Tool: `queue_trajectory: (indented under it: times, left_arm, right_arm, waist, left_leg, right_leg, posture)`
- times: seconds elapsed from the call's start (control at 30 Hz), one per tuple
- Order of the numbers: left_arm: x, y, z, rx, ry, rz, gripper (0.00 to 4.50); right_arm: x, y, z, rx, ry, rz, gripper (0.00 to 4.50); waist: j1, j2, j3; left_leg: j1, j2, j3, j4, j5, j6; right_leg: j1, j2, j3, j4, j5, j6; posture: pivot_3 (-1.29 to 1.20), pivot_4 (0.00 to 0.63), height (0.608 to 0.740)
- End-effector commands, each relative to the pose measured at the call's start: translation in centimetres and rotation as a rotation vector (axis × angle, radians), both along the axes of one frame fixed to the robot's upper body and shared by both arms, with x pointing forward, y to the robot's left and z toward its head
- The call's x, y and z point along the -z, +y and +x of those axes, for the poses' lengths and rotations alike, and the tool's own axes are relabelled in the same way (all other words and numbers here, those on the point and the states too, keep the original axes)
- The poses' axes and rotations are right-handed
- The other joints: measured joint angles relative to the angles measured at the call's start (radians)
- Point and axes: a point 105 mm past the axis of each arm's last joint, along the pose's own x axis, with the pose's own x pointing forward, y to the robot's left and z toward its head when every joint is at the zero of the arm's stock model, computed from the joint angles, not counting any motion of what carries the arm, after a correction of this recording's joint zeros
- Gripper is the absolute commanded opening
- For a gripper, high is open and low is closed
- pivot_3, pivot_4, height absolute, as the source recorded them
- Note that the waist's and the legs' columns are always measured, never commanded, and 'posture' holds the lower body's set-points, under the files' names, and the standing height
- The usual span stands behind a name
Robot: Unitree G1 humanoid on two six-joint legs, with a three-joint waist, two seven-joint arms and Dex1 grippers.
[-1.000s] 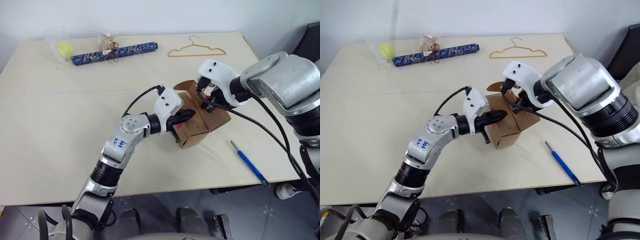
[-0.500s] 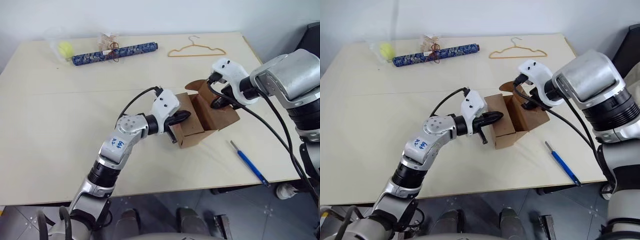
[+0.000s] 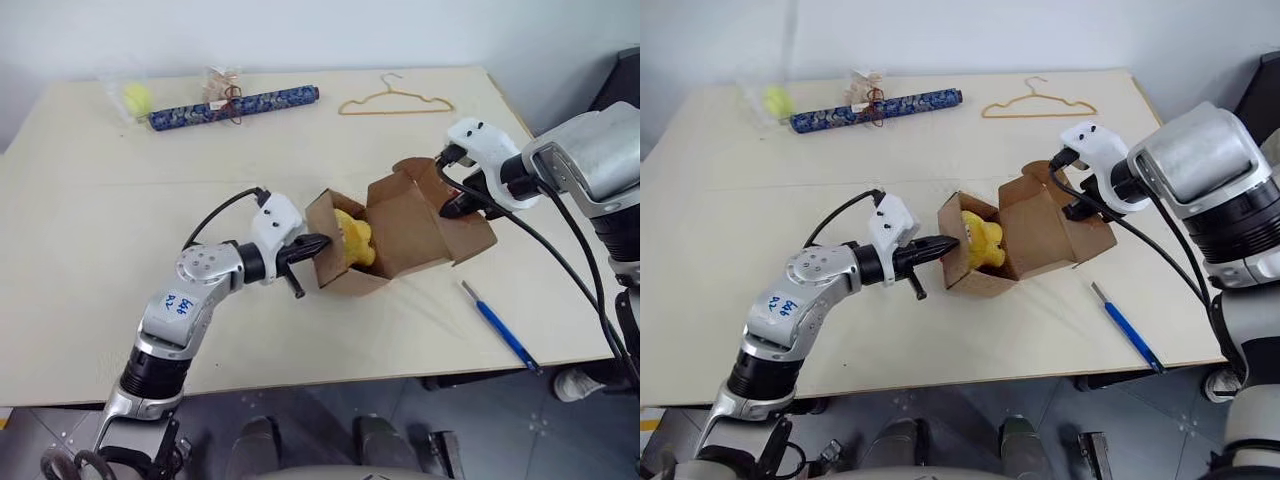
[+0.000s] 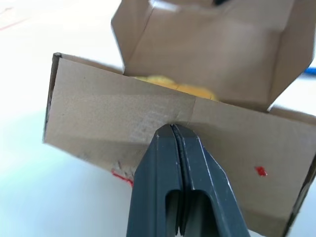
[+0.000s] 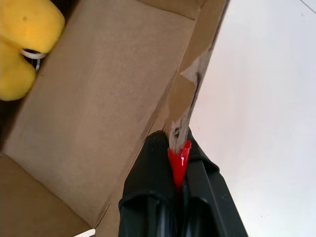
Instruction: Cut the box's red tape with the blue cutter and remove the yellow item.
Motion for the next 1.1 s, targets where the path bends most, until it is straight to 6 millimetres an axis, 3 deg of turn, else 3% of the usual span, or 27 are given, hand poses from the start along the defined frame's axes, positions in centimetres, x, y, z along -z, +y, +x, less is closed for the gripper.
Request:
queue_trajectory:
  times: [0.03,0.27,0.77,0.83,0.93,1.1]
  left_arm:
    - [-0.2,-0.7,-0.5,0.021,-0.003,-0.007,0.00]
    - [0.1,0.0,-0.8,-0.016,0.020,0.005,0.00]
    - [1.7,1.4,-0.5,-0.071,0.077,0.011,0.00]
    - [1.7,1.6,-0.4,-0.088,0.075,-0.001,0.37]
    - [2.4,1.9,-0.8,-0.085,0.106,0.002,1.06]
    - [2.7,3.3,-1.1,-0.105,0.096,0.028,2.60]
  right_arm:
    - [-0.5,0.5,-0.4,-0.024,-0.014,0.020,0.02]
    - [0.7,1.0,-0.5,-0.011,0.007,0.052,0.02]
    - [1.0,1.6,-0.5,0.007,-0.002,0.114,0.02]
    - [1.1,1.6,-0.6,0.009,0.006,0.138,0.00]
    - [1.0,1.5,-0.8,0.000,-0.002,0.166,0.67]
    - [-0.4,-0.4,-1.2,0.001,-0.065,0.242,2.35]
  waist:
    - [0.003,0.000,0.000]
    - [-0.001,0.000,0.000]
    - [-0.007,0.000,0.000]
    - [-0.007,0.000,0.000]
    - [-0.007,0.000,0.000]
    - [-0.005,0.000,0.000]
  left_leg:
    - [0.000,0.000,0.000,0.000,0.000,0.000]
    - [0.000,0.000,0.000,0.000,0.000,0.000]
    - [0.000,0.000,0.000,0.000,0.000,0.000]
    - [0.000,0.000,0.000,0.000,0.000,0.000]
    - [0.000,0.000,0.000,0.000,0.000,0.000]
    - [0.000,0.000,0.000,0.000,0.000,0.000]
  right_leg:
    - [0.000,0.000,0.000,0.000,0.000,0.000]
    - [-0.001,0.000,0.000,0.001,0.000,0.000]
    - [-0.001,0.000,0.000,0.001,0.000,0.000]
    - [-0.001,0.000,0.000,0.001,0.000,0.000]
    - [-0.001,0.000,0.000,0.001,0.000,0.000]
    - [-0.001,0.000,0.000,0.001,0.000,0.000]
  posture:
    - [0.00,0.150,0.740]
    - [0.00,0.150,0.740]
    - [0.00,0.150,0.740]
    - [0.00,0.150,0.740]
    - [0.00,0.150,0.740]
    - [0.00,0.150,0.740]
